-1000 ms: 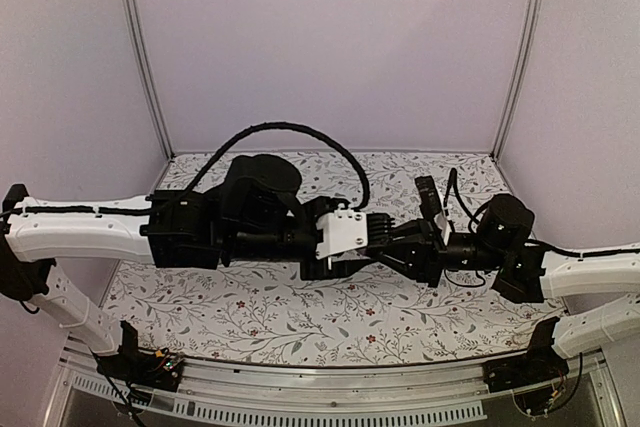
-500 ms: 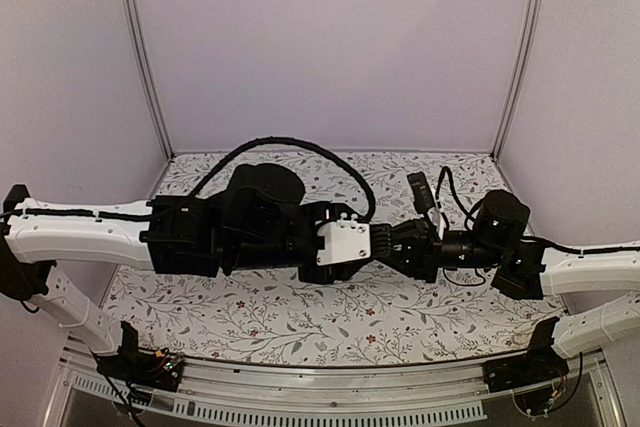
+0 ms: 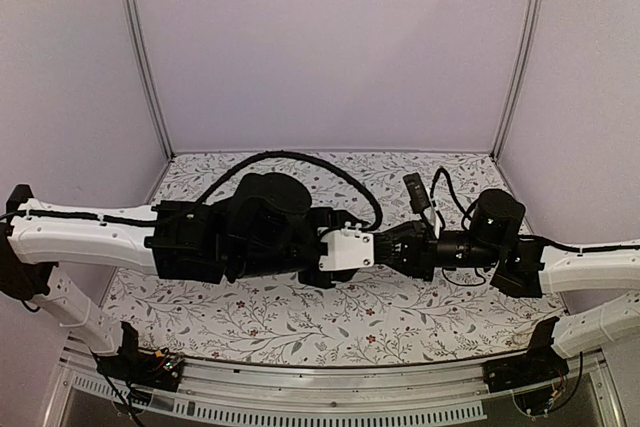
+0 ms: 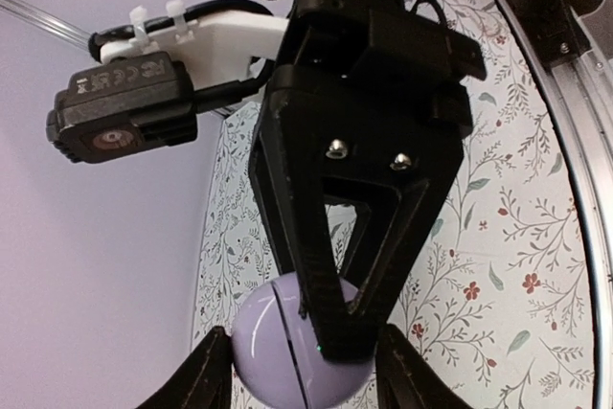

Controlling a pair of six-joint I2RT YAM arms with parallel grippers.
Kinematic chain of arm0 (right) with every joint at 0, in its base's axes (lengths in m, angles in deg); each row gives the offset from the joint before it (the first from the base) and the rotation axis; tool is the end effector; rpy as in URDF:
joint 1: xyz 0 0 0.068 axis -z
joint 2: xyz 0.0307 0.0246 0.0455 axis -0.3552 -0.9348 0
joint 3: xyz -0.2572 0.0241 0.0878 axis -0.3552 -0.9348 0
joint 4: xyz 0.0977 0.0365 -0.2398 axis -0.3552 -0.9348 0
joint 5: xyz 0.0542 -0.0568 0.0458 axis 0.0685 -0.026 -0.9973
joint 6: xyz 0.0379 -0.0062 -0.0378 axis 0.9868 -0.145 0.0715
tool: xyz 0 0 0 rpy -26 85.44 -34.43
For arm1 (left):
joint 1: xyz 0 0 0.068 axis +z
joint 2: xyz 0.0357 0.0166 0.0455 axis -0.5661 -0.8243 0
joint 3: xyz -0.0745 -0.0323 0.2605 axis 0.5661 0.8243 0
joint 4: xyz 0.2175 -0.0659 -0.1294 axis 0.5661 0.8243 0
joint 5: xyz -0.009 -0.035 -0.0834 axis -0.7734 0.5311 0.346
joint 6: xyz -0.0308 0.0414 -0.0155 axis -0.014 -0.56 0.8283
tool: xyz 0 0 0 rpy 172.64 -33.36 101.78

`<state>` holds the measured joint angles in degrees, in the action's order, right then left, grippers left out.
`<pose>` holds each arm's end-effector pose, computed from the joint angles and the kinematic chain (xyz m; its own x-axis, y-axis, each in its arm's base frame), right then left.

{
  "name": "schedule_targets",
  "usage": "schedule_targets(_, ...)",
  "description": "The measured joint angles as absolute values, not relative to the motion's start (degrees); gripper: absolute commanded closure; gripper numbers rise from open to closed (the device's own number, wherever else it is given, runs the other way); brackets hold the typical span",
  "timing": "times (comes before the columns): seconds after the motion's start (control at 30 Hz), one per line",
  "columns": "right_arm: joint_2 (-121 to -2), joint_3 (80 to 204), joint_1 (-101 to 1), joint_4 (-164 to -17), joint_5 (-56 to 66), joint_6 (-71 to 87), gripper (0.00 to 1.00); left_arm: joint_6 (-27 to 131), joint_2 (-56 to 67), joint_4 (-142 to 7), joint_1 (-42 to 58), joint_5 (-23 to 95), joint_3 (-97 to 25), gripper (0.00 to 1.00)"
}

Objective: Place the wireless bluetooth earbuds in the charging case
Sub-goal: Close the charging case with the earbuds at the corner of the board.

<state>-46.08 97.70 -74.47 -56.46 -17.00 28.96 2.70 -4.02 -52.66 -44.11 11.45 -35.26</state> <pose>0.1353 0.2135 0.2652 -0.4698 0.0483 -0.8815 -0.8745 0.1108 0.4722 0.0780 -0.3357 0.3302 0.4801 0.6138 -0.6266 0.7534 0.0773 0.6530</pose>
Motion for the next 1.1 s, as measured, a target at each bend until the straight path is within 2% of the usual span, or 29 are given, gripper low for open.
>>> schedule_targets(0.3,-47.3,97.8,-74.2,-58.0,-15.1,31.2,1.0,1.4,-6.2,-52.9,-44.6,7.1,-35.3,0.43)
schedule_targets(1.1,-48.0,99.2,-74.0,-58.1,-13.4,33.1,1.0,1.9,-6.7,-54.4,-43.8,5.9,-35.2,0.34)
